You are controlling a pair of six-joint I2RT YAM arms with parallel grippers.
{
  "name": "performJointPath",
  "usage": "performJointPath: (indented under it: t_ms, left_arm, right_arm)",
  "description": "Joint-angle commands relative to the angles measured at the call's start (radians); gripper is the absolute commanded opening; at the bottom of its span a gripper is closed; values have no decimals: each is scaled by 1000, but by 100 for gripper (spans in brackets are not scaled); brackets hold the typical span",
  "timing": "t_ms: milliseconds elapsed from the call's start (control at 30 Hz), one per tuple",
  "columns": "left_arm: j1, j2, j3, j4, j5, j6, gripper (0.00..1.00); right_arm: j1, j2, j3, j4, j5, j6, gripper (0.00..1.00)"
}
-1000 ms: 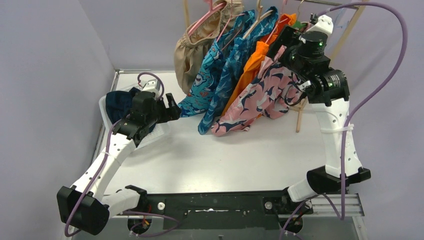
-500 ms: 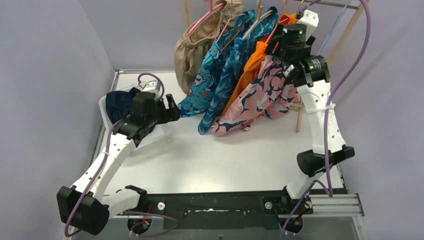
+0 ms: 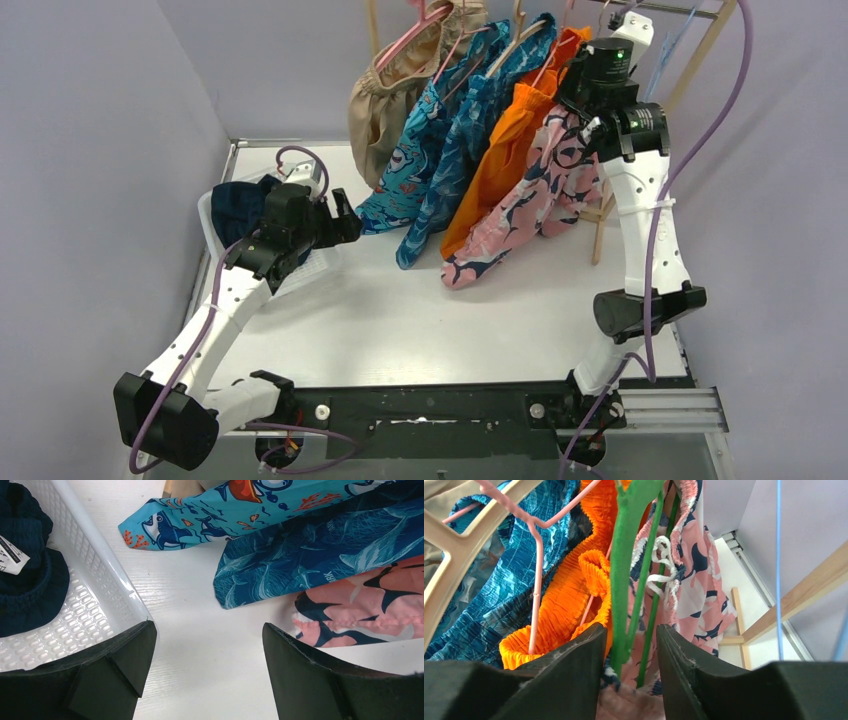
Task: Remove the shorts from the hanger
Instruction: Pick up the hanger from the clothes rod.
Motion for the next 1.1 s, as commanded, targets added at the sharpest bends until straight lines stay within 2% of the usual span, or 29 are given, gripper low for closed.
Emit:
performJointPath:
  t_ms: [0, 100, 267, 433, 633, 900, 1067]
  left_arm:
    - [4, -19, 6, 14, 22, -3, 78]
    - [3, -24, 5, 13, 22, -6, 78]
    - [4, -23, 3, 23, 24, -20, 78]
    - [3, -35, -1, 33, 28, -45, 78]
    - [12, -71, -28, 58, 12, -77, 85]
    - [24, -88, -41, 63, 11, -78, 85]
    - [25, -97, -61, 77, 18, -81, 85]
  right_arm:
    - [1, 6, 36, 43, -1, -33, 36]
    - [4, -10, 31, 66, 33, -60, 16]
    - [24, -35, 35, 100, 41, -119, 1]
    - [50, -70, 25, 134, 94, -154, 0]
    - [63, -155, -73, 231, 78, -211, 0]
    - [37, -305, -353, 407, 23, -284, 0]
    - [23, -346, -434, 478, -32, -306, 0]
